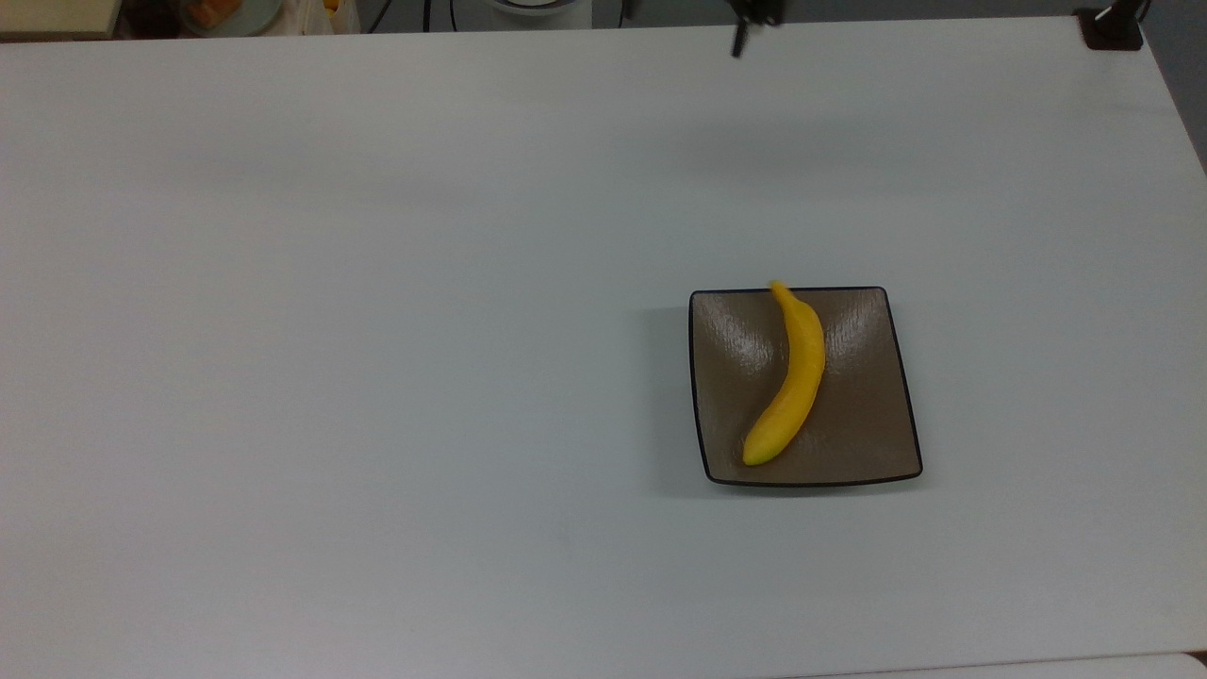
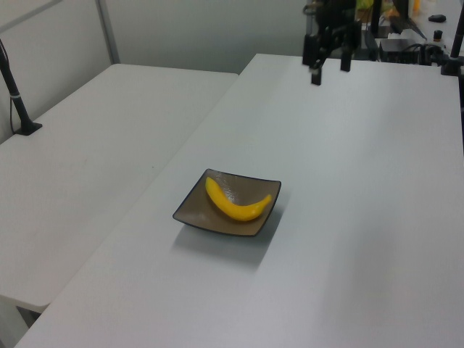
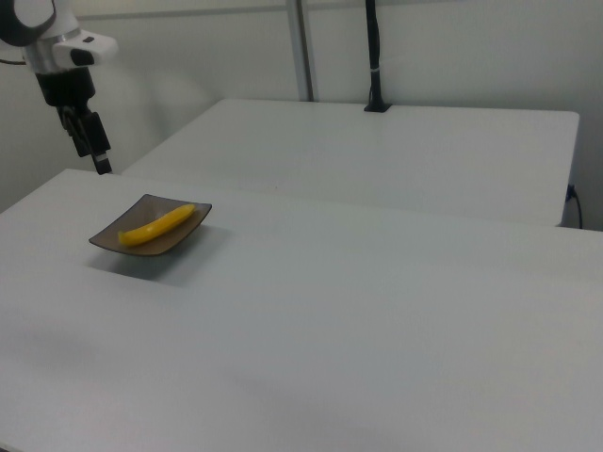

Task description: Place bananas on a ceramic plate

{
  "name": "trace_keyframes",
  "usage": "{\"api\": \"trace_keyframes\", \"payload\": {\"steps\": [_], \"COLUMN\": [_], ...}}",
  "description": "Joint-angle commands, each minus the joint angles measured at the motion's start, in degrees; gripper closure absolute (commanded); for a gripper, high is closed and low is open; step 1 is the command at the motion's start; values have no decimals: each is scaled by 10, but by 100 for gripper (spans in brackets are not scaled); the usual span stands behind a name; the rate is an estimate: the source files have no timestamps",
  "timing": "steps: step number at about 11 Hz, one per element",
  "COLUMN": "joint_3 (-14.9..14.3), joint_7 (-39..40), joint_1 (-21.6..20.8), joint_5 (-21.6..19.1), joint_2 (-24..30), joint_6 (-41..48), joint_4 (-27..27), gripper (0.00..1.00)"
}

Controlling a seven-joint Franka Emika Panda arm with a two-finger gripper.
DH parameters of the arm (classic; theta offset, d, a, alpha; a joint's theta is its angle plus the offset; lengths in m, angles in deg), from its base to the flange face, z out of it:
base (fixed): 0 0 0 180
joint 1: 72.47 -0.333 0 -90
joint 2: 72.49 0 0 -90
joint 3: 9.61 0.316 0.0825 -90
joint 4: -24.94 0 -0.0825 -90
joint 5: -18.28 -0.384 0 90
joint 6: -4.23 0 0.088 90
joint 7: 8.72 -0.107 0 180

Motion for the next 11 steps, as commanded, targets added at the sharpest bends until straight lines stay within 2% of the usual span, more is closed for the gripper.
{"api": "trace_keyframes", "payload": {"steps": [1,4,6,8,11], "joint_3": [-1,-4,-5,-5,-5], "joint_7": [138,310,393,409,405], "joint_1": [50,78,78,79,83], "joint_5": [-11,-32,-30,-27,-27], "joint_2": [73,76,75,74,74], "joint_6": [18,10,-35,-82,-85], "joint_4": [68,82,98,111,114], "gripper": [0,0,0,0,0]}}
